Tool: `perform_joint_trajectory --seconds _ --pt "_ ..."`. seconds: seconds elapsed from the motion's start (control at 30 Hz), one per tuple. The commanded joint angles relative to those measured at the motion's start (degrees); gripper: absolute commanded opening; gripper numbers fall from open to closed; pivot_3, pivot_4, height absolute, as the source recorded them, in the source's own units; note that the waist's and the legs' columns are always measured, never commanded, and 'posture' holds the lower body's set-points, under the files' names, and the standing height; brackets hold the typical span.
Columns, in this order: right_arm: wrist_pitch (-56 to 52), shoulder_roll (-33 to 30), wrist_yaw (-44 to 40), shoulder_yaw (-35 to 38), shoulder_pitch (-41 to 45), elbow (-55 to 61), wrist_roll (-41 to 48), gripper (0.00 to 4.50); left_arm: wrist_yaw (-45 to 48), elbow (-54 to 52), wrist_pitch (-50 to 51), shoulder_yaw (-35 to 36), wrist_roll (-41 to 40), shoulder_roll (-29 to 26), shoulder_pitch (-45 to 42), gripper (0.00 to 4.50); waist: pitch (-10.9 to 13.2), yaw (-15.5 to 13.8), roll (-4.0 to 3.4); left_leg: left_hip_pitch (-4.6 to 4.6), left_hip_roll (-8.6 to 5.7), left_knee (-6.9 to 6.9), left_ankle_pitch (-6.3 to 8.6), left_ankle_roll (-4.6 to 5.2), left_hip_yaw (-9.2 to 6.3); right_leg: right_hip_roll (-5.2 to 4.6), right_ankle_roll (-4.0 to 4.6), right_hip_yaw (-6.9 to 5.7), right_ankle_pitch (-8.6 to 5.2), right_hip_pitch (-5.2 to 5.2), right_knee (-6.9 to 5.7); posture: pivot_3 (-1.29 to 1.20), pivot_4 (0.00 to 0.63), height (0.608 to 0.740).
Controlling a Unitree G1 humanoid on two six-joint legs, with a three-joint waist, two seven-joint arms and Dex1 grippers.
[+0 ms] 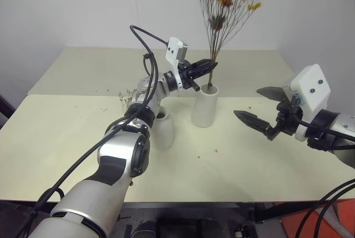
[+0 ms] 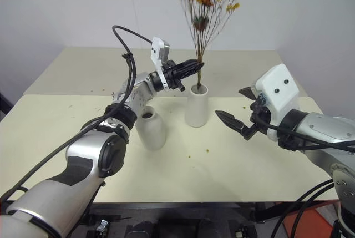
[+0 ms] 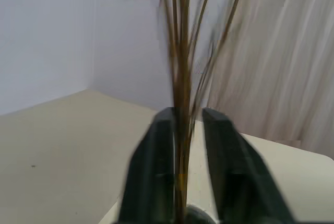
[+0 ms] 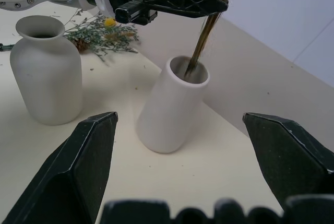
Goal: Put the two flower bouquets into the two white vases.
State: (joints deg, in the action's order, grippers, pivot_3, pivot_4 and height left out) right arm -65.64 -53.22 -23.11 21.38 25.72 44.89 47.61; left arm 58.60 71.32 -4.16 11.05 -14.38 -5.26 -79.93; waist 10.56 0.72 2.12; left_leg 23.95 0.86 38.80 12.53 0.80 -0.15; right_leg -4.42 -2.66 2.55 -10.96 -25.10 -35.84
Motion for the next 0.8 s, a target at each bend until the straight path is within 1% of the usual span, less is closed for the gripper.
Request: perform_joint_trajectory --seconds 0.03,0.07,0.13,0.27,0.4,0.5,0.6,0.7,0.8 --pt "0.45 -0.87 0.64 2.3 0.36 0.45 0.62 4.5 0.67 -0.29 -2.1 -0.76 1.64 -0.31 -1.48 2.31 0.0 -0.01 0.0 0.0 0.0 0.0 0.0 0.0 0.0 0.0 0.0 0.0 0.0 0.0 0.0 0.0 0.15 0.74" --pt "0.52 -0.92 0.61 2.25 0.44 0.32 0.62 4.5 0.62 -0.17 -1.44 -0.71 1.9 -0.72 -1.69 2.62 0.0 0.0 0.0 0.0 0.0 0.0 0.0 0.0 0.0 0.0 0.0 0.0 0.0 0.0 0.0 0.0 0.15 0.74" --pt "0.68 -1.07 0.51 2.23 0.45 0.15 0.63 4.5 0.77 -0.09 -0.87 -0.6 2.16 -1.32 -1.94 2.62 0.0 0.04 0.0 0.0 0.0 0.0 0.0 0.0 0.0 0.0 0.0 0.0 0.0 0.0 0.0 0.0 0.15 0.74" --pt "1.14 -1.32 0.29 1.81 0.77 -0.6 0.52 4.5 3.69 -0.67 -2.33 -3.74 6.02 -4.85 -1.79 2.62 0.0 0.23 0.0 -0.01 0.01 -0.01 0.0 0.0 0.0 0.01 0.0 0.0 0.0 0.0 -0.01 0.0 0.15 0.74" --pt "1.92 -1.52 -0.1 0.9 1.36 -1.66 -0.04 4.5 4.95 -0.64 -2.42 -5.65 8.55 -7.01 -2.24 2.62 0.0 0.04 0.0 -0.01 0.0 0.0 0.0 0.0 0.0 0.01 0.0 0.0 0.0 0.0 -0.01 0.0 0.15 0.74" --pt "2.45 -1.58 -0.33 0.1 2.15 -2.62 -0.43 4.5 2.91 -0.17 -2.5 -6.59 10.07 -7.46 -2.05 2.62 0.0 -0.18 0.0 0.02 0.0 0.0 0.0 0.0 0.0 0.0 0.01 -0.01 0.0 0.0 0.0 0.0 0.15 0.74" --pt "2.77 -1.63 -0.6 -0.43 2.53 -3.08 -0.8 4.5 1.95 -0.26 -3.93 -6.52 10.46 -7.58 -1.47 2.62 0.0 -0.18 0.0 0.06 0.0 0.02 0.0 0.0 -0.02 0.0 0.01 -0.02 0.01 -0.01 0.02 0.0 0.15 0.74" --pt "2.94 -1.67 -0.77 -0.7 2.58 -3.29 -0.92 4.5 3.87 -0.85 -3.35 -4.68 8.29 -8.06 -1.85 2.62 0.0 -0.09 0.0 0.07 0.0 0.02 0.0 0.0 -0.02 0.0 0.05 -0.02 0.04 -0.02 0.01 0.0 0.15 0.74" --pt "3.07 -1.88 -0.91 -0.85 2.58 -3.49 -0.92 4.5 4.35 -1.12 -3.81 -4.97 8.98 -9.28 -2.22 2.62 0.0 0.14 0.0 0.07 0.01 0.03 0.0 0.0 -0.02 0.0 0.04 -0.02 0.04 -0.02 0.01 0.0 0.15 0.74"
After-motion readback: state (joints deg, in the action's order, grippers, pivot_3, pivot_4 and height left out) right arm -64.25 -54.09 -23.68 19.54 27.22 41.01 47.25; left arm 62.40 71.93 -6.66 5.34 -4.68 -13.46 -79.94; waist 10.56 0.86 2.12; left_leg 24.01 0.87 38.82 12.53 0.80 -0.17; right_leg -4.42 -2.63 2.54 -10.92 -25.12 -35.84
